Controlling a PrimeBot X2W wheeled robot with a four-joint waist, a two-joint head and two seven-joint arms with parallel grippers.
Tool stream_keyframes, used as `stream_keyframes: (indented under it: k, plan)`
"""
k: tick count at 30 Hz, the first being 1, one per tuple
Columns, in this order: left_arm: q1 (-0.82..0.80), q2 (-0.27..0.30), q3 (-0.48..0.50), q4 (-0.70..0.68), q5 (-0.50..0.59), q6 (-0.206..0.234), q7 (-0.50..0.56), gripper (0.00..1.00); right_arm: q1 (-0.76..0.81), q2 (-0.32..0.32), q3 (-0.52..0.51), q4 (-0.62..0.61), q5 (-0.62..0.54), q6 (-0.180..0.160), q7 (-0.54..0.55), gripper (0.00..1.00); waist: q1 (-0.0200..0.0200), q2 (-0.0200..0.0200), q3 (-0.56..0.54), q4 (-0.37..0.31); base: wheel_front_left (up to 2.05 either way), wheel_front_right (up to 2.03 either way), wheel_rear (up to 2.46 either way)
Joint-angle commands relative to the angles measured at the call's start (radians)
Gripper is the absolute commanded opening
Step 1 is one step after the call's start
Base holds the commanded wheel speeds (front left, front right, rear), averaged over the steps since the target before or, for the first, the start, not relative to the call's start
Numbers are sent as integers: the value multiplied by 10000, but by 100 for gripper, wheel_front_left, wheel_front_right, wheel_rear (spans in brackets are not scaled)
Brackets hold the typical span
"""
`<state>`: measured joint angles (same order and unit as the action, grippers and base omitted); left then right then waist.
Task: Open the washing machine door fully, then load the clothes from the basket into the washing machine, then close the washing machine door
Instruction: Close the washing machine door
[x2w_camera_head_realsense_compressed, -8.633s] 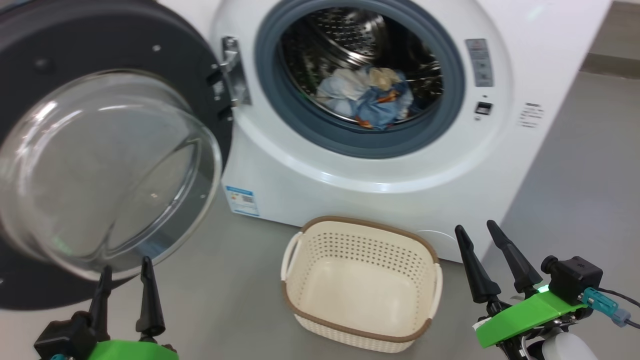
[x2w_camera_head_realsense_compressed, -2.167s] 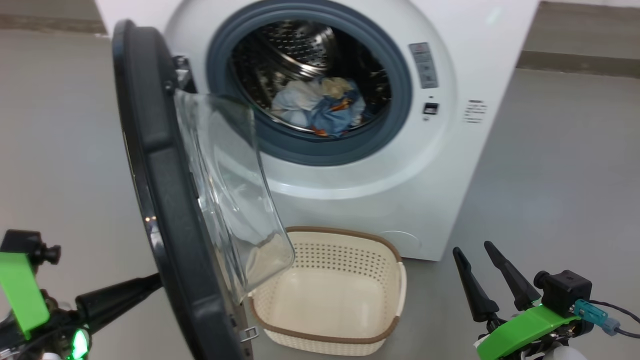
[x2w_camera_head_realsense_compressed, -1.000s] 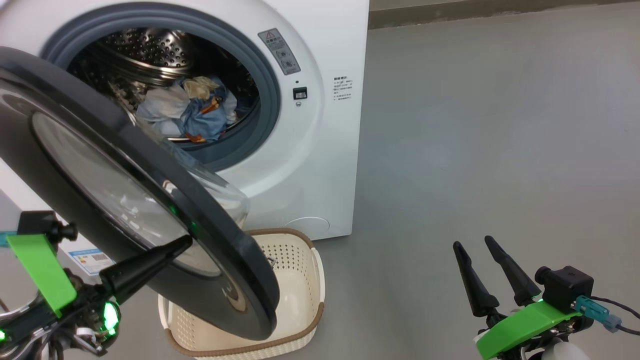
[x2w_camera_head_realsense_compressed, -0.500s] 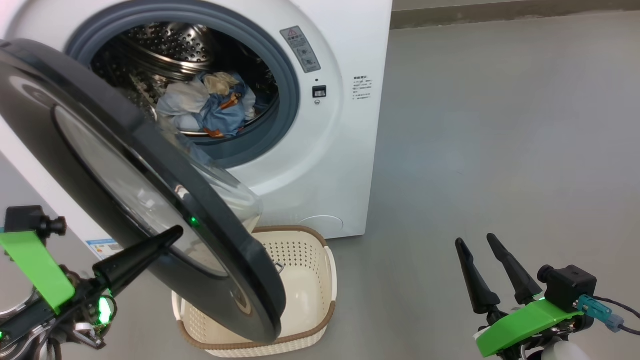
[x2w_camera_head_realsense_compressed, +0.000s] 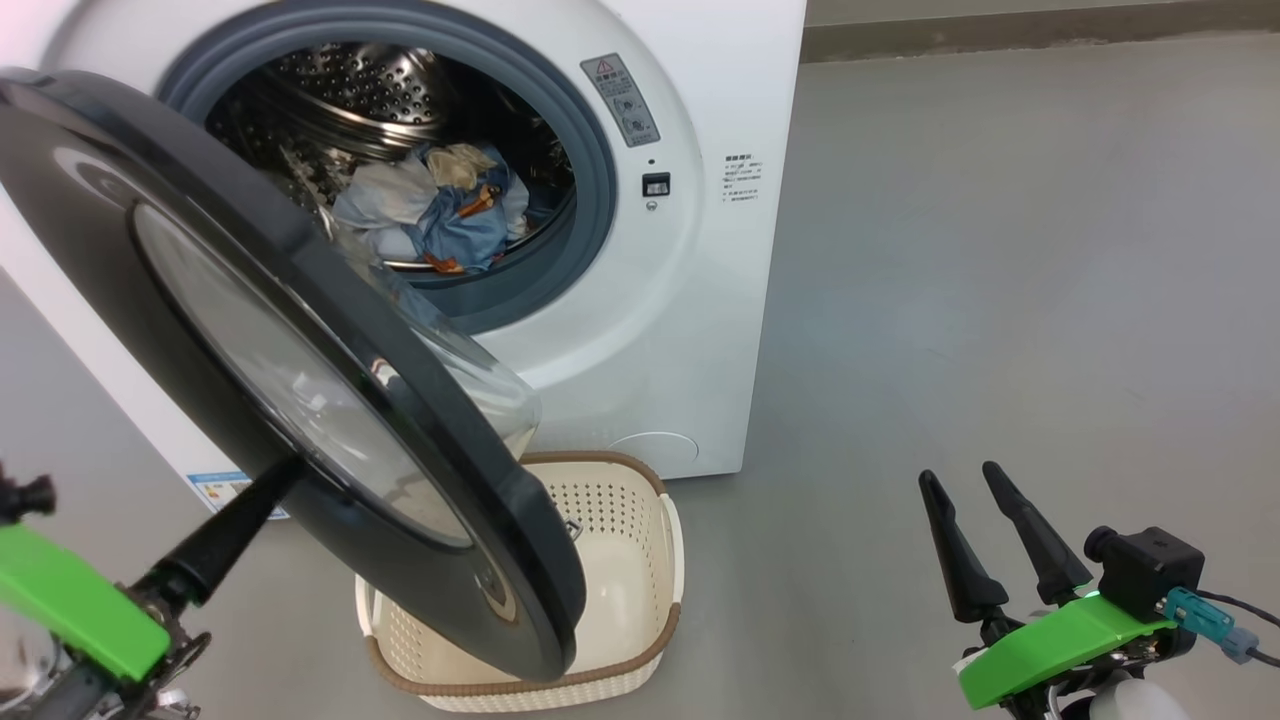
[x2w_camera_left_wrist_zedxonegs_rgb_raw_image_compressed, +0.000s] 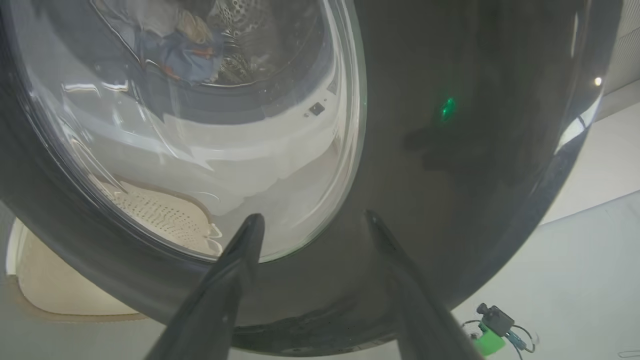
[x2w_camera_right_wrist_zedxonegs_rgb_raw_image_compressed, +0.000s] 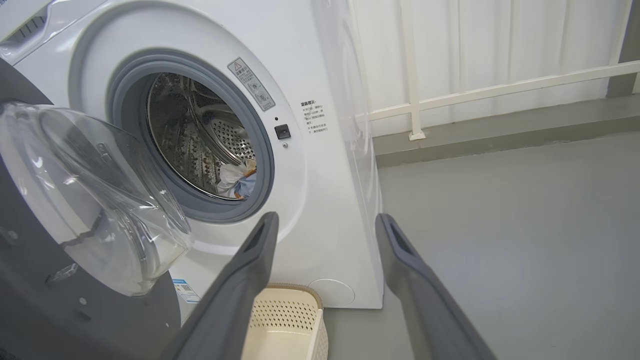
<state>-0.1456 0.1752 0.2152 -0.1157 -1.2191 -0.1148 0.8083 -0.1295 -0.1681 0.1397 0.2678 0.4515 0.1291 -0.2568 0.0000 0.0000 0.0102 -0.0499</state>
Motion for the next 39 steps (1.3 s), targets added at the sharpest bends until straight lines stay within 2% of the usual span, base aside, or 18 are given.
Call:
stream_keyframes:
  k: [1, 4, 7, 10, 16, 19, 21, 26, 33, 39]
  plan:
    - [-101, 368, 389, -422, 416, -93, -410, 100, -190, -69, 147, -300, -15, 16, -49, 100, 0, 0, 10, -2, 0, 0, 0]
    - [278, 541, 178, -613, 1643, -147, -1775, 100, -157, -91, 83, -332, -14, 16, -49, 100, 0, 0, 26, 19, 0, 0, 0]
    - [645, 714, -425, -676, 2605, -154, -3410, 100, -131, -104, 18, -349, -20, 16, -49, 100, 0, 0, 47, 64, 0, 0, 0]
    - [963, 817, -1075, -440, 2972, -156, -4921, 100, -112, -87, -8, -373, -59, 16, -49, 100, 0, 0, 59, 119, 0, 0, 0]
    - [1241, 1041, -1766, 514, 3633, -157, -7765, 100, -154, -114, 13, -376, -74, 16, -49, 100, 0, 0, 76, 170, 0, 0, 0]
    - [1329, 1259, -2037, 1147, 4478, -158, -9052, 100, -201, -115, 41, -377, -68, 16, -49, 100, 0, 0, 98, 146, 0, 0, 0]
    - [1369, 1183, -2098, 1666, 4977, -158, -9820, 100, -231, -111, 81, -375, -70, 16, -49, 100, 0, 0, 100, 102, 0, 0, 0]
    - [1302, 903, -2160, 2359, 5929, -75, -10560, 100, -280, -116, 86, -396, -80, 16, -49, 100, 0, 0, 158, 45, 0, 0, 0]
    - [1126, 746, -2099, 2546, 7140, -93, -10692, 100, -305, -158, 74, -464, -147, 16, -49, 100, 0, 0, 280, 89, 0, 0, 0]
    - [1138, 210, -1608, 2351, 7627, -140, -10698, 100, -297, -203, 25, -441, -301, 16, -49, 100, 0, 0, 249, 98, 0, 0, 0]
